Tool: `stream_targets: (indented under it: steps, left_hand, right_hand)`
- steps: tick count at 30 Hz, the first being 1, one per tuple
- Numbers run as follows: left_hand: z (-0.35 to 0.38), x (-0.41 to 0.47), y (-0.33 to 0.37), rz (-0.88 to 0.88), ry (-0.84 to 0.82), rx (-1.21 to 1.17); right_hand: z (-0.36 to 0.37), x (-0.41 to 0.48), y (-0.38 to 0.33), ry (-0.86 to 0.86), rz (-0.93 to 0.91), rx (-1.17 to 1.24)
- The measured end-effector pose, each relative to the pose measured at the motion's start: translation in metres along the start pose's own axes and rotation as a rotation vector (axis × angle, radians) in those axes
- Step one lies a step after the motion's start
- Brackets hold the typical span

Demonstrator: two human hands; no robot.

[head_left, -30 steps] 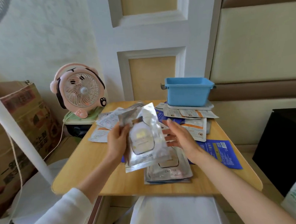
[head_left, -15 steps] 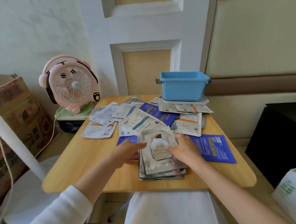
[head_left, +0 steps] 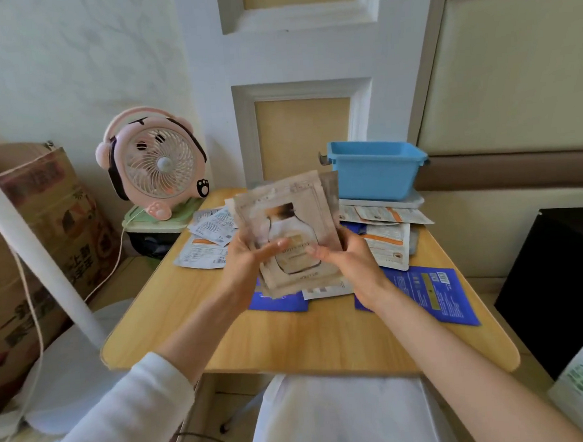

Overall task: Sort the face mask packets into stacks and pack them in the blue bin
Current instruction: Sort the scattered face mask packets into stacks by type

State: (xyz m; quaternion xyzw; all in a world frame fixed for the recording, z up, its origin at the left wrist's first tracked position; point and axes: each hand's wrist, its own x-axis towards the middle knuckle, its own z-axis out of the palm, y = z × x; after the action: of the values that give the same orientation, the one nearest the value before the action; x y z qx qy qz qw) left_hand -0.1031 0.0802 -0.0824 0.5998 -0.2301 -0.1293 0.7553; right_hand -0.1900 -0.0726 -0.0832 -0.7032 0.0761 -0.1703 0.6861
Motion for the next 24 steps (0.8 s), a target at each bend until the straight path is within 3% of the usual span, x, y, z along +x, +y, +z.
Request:
stream_targets:
  steps: [6,13,20,22,24]
  left_hand:
    - [-0.004,-0.019,-0.033,-0.113,-0.046,0.174]
    - [-0.007,-0.019,-0.025,-0.022,0.034,0.183]
    - [-0.02,-0.026,-0.012,-0.012,0.126,0.202]
    - [-0.035,-0.026,-0.005,-0.072,0.238,0.249]
    - [-0.059,-0.029,-0.004,-0.196,0.34,0.265]
  right_hand:
    - [0.011,0.001,0.038,-0.04,0.01,-0.074]
    - [0.013,0.01,0.043,-0.011,0.004,-0.013]
    - [0.034,0.015,0.032,-0.111,0.025,0.015]
    - [0.044,0.017,0.031,-0.14,0.054,-0.099]
    - [0.049,0.017,0.04,-0.144,0.015,-0.436]
